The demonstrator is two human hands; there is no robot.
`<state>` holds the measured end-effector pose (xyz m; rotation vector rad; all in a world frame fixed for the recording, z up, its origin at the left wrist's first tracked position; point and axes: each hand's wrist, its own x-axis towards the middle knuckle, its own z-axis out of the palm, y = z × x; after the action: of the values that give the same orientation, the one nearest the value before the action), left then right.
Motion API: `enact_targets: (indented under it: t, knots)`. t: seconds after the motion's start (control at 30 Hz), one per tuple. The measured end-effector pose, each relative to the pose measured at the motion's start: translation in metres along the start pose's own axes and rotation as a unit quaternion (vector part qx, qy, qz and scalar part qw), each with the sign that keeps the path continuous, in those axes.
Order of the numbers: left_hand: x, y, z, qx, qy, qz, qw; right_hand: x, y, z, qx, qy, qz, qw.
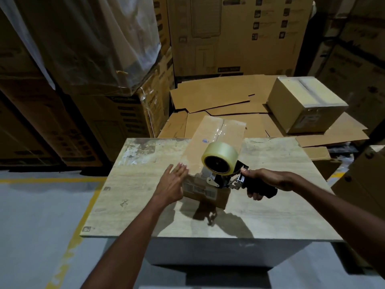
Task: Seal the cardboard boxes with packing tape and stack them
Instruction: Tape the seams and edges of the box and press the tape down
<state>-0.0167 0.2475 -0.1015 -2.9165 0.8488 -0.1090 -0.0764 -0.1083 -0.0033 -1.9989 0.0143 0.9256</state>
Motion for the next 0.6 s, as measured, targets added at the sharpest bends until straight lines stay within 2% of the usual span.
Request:
enact_targets:
  t: [0.33,0.43,0.6]
  knots:
    - [0.010,0.017,-0.014,-0.117,0.004,-0.048,0.992,0.002,-0.006,0.014,0.020,0.001,-0.018,1.000]
    - [0.016,0.025,-0.020,-0.187,0.002,-0.059,0.981,0.000,-0.006,0.012,0.032,-0.004,-0.014,0.999]
    - [0.015,0.030,-0.020,-0.243,0.008,-0.127,0.962,0.003,0.002,0.017,0.050,-0.014,-0.023,0.998]
